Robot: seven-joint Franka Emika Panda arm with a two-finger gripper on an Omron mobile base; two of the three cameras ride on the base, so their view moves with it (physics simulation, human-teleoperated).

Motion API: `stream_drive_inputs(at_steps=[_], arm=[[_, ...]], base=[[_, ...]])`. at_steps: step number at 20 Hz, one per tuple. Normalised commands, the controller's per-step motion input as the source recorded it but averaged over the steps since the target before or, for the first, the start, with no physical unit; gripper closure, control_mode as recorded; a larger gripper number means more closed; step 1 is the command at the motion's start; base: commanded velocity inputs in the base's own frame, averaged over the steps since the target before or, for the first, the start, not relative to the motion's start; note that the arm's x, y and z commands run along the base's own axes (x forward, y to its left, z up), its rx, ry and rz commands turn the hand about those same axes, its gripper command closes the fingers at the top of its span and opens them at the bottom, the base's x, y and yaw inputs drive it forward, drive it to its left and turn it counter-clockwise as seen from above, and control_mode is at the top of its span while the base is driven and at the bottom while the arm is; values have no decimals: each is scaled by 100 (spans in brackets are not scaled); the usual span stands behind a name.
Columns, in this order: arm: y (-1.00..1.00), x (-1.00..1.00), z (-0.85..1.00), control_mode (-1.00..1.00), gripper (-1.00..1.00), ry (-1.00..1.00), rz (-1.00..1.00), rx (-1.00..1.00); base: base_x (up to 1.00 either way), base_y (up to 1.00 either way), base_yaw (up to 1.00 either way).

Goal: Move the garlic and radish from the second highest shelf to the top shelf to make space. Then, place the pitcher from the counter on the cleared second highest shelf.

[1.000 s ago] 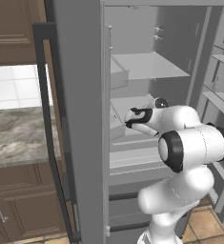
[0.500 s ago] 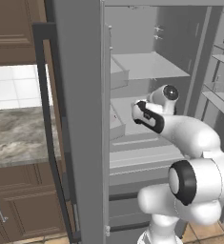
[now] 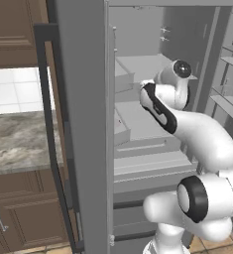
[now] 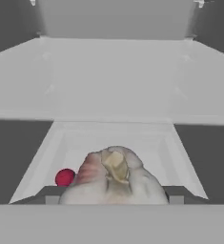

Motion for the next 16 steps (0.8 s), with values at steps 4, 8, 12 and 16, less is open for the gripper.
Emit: stream_drive_inputs(at_steps=[4, 8, 12, 16], arm=[[-3, 4, 70, -100, 100, -3, -1, 0], [-27, 61, 7, -100, 100, 18, -6, -1], [-19, 89, 0, -100, 100, 20, -2, 0], [-18, 94, -8, -100, 100, 14, 0, 0]], base=[[0, 0, 0], [0, 0, 0], [0, 0, 0], [0, 0, 0]])
